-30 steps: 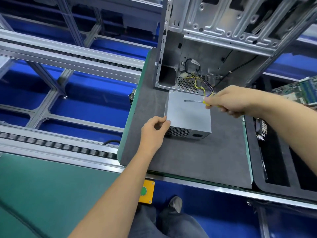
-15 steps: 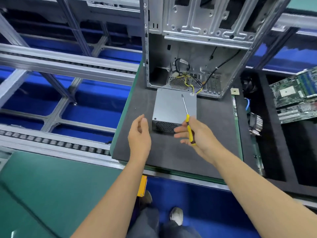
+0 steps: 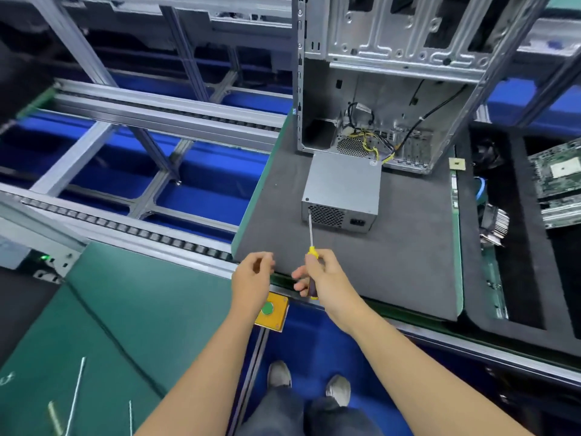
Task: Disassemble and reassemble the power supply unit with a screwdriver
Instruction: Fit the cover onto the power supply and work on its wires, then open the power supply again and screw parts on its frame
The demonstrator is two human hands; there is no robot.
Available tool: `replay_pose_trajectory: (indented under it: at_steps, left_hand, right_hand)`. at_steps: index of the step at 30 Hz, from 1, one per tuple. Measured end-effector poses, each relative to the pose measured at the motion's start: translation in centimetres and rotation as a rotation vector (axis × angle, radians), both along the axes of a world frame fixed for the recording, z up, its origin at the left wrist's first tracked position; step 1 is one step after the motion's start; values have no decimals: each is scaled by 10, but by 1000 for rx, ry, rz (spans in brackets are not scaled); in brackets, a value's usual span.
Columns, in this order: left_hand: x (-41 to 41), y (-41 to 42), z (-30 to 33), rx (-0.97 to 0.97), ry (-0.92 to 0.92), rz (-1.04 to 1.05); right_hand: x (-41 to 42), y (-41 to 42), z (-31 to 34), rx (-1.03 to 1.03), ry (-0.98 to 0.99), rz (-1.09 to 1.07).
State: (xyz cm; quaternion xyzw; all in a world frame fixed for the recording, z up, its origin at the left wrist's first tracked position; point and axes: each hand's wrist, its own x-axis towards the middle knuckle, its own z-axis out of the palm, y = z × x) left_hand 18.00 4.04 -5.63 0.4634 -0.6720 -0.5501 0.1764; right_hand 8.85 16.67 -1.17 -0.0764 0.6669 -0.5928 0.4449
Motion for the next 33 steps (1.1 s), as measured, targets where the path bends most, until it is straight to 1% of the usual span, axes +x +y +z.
replay_pose_trajectory:
  at_steps: [3,6,8,13,17,21,25,26,28,30,32,33]
  left_hand:
    - [28,-11,-17,7,-214,-49]
    - [46,-14,-37,94,-418,-142]
    - [50,-14,-46,112,-513,-228]
    - [43,-22,-60,143,-546,-306]
    - [43,-28,-64,186,-548,-268]
    - [41,-27,-68,160,-597,-253]
    - [47,-15,-64,148,-553,-272]
    - [49,-11,-59,95,-537,-256]
    - [50,-2,-46,-90,-476,-178]
    - [42,9,-22,-196,-286,-129]
    - [24,16,3,-193,-95,-148]
    - [11,21,14,-168,-30,-173]
  right_hand:
    - [28,-8,-15,137,113,93]
    - [51,-15,-27,145,107,39]
    - [61,-18,-32,139,96,-11]
    - [59,-15,-41,183,133,-87]
    - [56,-8,-41,162,102,-137]
    - [49,2,-39,148,118,-151]
    - [41,20,-32,129,147,-175]
    - [38,27,-29,119,150,-182]
    - [31,41,-25,101,139,-214]
    - [22,56,-21,91,128,-263]
    - [11,66,-18,86,105,-331]
    - [5,71,-17,86,98,-362]
